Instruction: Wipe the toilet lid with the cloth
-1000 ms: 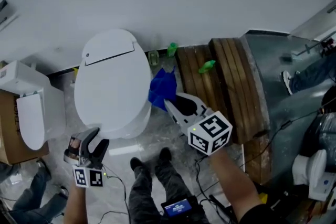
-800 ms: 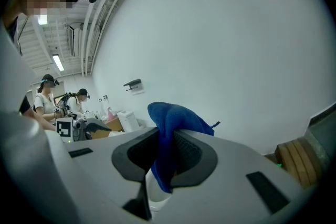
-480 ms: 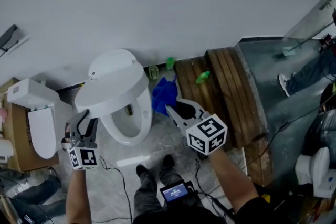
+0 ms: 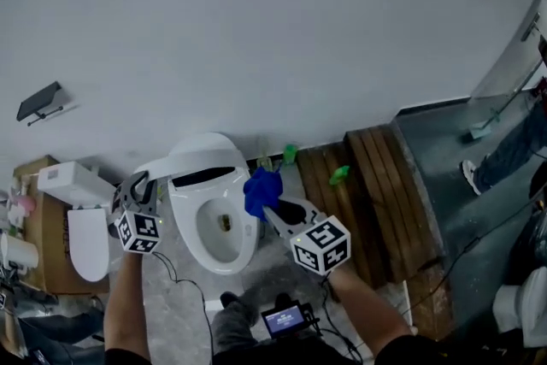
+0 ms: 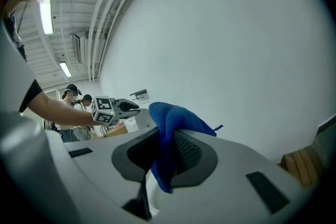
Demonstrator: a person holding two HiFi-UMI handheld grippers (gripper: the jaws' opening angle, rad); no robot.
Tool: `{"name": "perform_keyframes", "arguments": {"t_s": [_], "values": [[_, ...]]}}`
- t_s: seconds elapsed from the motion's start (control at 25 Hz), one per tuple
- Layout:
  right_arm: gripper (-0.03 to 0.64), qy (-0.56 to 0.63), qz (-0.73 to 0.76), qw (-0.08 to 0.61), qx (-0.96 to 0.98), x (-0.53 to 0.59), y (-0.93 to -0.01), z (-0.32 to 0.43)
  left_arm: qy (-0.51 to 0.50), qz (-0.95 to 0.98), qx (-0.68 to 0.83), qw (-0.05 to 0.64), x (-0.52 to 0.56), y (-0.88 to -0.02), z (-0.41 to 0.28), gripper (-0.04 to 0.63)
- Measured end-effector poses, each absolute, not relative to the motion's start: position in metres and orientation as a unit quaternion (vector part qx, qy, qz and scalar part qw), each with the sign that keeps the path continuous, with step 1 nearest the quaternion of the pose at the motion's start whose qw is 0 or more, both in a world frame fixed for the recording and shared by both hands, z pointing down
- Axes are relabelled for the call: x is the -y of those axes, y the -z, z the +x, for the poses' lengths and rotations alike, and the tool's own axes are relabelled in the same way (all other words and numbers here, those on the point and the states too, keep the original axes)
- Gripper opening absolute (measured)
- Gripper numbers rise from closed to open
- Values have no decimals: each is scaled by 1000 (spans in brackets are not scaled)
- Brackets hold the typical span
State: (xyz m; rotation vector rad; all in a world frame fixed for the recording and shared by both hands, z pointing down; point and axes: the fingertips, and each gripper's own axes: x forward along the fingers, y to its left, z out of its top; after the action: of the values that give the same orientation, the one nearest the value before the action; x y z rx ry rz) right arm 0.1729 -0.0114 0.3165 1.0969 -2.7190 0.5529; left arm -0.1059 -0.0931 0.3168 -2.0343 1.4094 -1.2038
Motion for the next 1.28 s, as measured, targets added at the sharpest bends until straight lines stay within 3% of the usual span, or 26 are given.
{"name": "perform_keyframes", "arguments": {"t_s": [0.72,1.28], "values": [[69,-198,393,80,895,142,-322,15,452,-762,-413,212,292,-274,-155,71],[69,-141,419,88,893,286,-314,-77,439,-802,-377,148,367,-275,-171,71]]}}
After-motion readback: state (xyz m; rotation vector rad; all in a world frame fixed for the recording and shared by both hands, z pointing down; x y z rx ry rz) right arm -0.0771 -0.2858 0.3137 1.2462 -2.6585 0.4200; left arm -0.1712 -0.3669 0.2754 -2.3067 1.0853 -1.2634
